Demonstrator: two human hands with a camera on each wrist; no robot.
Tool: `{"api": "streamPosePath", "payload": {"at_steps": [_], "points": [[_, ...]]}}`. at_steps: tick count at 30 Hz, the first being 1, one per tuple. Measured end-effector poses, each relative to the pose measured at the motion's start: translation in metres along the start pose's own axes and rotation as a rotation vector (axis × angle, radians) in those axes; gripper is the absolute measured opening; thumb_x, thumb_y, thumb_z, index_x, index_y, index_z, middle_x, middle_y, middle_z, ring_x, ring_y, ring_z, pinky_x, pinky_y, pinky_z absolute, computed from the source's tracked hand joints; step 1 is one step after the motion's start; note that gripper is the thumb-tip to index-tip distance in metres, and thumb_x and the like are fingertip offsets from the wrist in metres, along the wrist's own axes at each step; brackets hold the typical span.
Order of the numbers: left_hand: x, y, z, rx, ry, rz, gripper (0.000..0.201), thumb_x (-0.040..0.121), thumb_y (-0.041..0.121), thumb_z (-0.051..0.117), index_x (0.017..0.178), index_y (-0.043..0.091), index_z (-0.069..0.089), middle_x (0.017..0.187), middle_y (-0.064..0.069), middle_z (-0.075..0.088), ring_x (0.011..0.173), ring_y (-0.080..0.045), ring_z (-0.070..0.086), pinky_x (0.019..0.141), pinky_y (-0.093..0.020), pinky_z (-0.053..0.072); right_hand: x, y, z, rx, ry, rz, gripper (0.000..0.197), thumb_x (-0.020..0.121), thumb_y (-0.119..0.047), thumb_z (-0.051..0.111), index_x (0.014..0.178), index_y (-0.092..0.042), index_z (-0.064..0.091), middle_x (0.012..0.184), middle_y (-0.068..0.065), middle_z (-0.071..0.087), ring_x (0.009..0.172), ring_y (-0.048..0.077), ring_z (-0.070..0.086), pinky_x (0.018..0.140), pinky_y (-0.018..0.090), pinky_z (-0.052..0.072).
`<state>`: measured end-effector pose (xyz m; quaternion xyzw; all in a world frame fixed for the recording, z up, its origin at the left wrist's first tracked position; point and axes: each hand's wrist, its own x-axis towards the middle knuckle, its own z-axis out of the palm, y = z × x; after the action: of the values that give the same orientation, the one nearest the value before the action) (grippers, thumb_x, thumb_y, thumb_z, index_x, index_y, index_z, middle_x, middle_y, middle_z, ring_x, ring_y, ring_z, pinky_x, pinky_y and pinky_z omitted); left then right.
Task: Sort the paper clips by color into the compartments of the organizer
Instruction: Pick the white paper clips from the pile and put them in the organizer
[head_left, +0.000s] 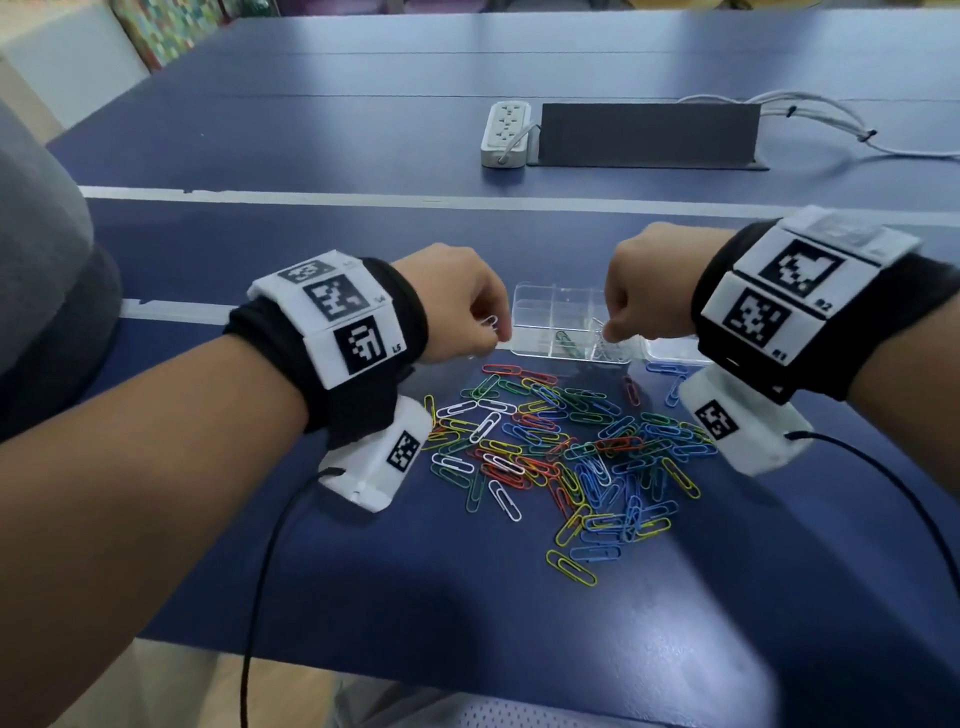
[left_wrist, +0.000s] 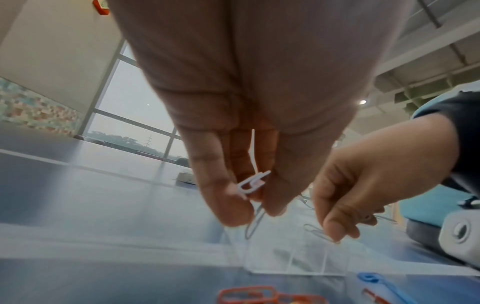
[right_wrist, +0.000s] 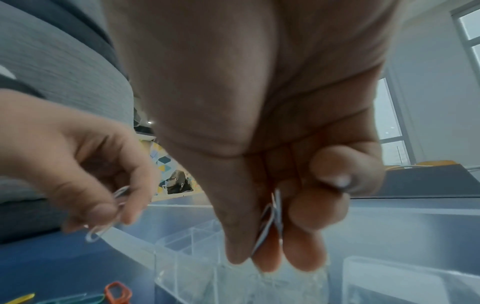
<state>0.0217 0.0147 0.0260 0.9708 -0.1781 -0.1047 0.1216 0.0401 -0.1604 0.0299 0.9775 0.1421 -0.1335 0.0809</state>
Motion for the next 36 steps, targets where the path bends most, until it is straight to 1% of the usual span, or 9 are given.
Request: {"api": "streamPosePath", "payload": {"at_steps": [2,5,8,14,19,25,29,32,36], "points": [[0.008,0.013,-0.002,-0.027,0.026,0.028,0.020,0.081,0.014,0.056,0.089,0.022,0.073,0.052,0.014,0.052,0.059,-0.011,0.054,0.070,-0.018,0.045,0.001,-0.001,0.000,-0.012,0.016,0.003,0.028,0.084,-0.032,0.062,0.091,-0.006,0.071,0.074,0.008,0.056,0.079,0.027,0.051,0.072,0.029,0.045],[0.024,0.032,0.000,-0.107,0.044,0.034,0.020,0.082,0.013,0.057,0.090,0.020,0.073,0.055,0.009,0.058,0.059,-0.012,0.058,0.059,-0.009,0.042,0.001,-0.002,-0.001,-0.004,0.016,0.008,0.031,0.084,-0.035,0.064,0.097,-0.008,0.071,0.077,0.008,0.056,0.085,0.029,0.055,0.078,0.031,0.049],[0.041,0.044,0.005,-0.238,0.011,0.008,0.017,0.081,0.009,0.059,0.087,0.018,0.072,0.072,-0.005,0.070,0.060,-0.016,0.063,0.068,-0.022,0.054,-0.003,0.000,0.001,0.064,0.022,0.027,0.034,0.083,-0.037,0.063,0.104,-0.011,0.070,0.092,0.010,0.066,0.099,0.030,0.061,0.086,0.034,0.052],[0.060,0.057,0.005,-0.236,0.035,-0.050,0.016,0.080,0.009,0.067,0.094,0.015,0.071,0.060,0.003,0.057,0.061,-0.018,0.058,0.069,-0.026,0.054,-0.012,0.010,0.000,0.256,0.053,0.067,0.027,0.087,-0.015,0.049,0.105,-0.011,0.069,0.097,0.011,0.071,0.094,0.031,0.064,0.088,0.038,0.054],[0.063,0.066,0.008,-0.271,0.014,-0.060,0.014,0.078,0.010,0.070,0.089,0.018,0.070,0.079,-0.003,0.066,0.059,-0.015,0.058,0.041,-0.014,0.044,-0.019,0.018,-0.003,0.323,0.049,0.083,0.025,0.086,-0.013,0.052,0.101,-0.013,0.072,0.096,0.011,0.071,0.092,0.030,0.065,0.088,0.039,0.054],[0.065,0.075,0.020,-0.149,0.011,0.015,0.017,0.073,0.016,0.074,0.090,0.020,0.074,0.091,-0.001,0.073,0.078,-0.013,0.063,0.065,-0.021,0.044,-0.039,0.021,0.014,0.194,-0.063,-0.034,0.012,0.076,-0.018,0.064,0.083,-0.018,0.075,0.082,0.002,0.073,0.083,0.023,0.065,0.078,0.030,0.055],[0.065,0.075,0.021,-0.124,0.042,0.054,0.016,0.076,0.015,0.070,0.092,0.020,0.074,0.091,0.000,0.072,0.079,-0.009,0.058,0.072,-0.019,0.042,-0.042,0.020,0.028,0.123,-0.102,-0.086,0.008,0.073,-0.022,0.071,0.080,-0.026,0.074,0.059,-0.011,0.049,0.077,0.019,0.054,0.053,0.018,0.038],[0.061,0.069,0.016,-0.129,0.051,0.073,0.019,0.079,0.013,0.066,0.096,0.019,0.073,0.087,0.000,0.070,0.066,-0.008,0.057,0.071,-0.018,0.043,-0.044,0.023,0.029,0.122,-0.073,-0.098,0.008,0.076,-0.020,0.066,0.078,-0.021,0.074,0.055,-0.011,0.048,0.072,0.018,0.051,0.056,0.020,0.039],[0.054,0.051,0.006,-0.120,0.056,0.049,0.017,0.080,0.016,0.064,0.095,0.019,0.072,0.076,0.003,0.064,0.046,0.003,0.047,0.049,-0.008,0.040,-0.043,0.031,0.020,0.192,-0.004,-0.051,0.013,0.078,-0.020,0.061,0.077,-0.017,0.074,0.065,-0.002,0.060,0.072,0.021,0.057,0.071,0.025,0.050]]}}
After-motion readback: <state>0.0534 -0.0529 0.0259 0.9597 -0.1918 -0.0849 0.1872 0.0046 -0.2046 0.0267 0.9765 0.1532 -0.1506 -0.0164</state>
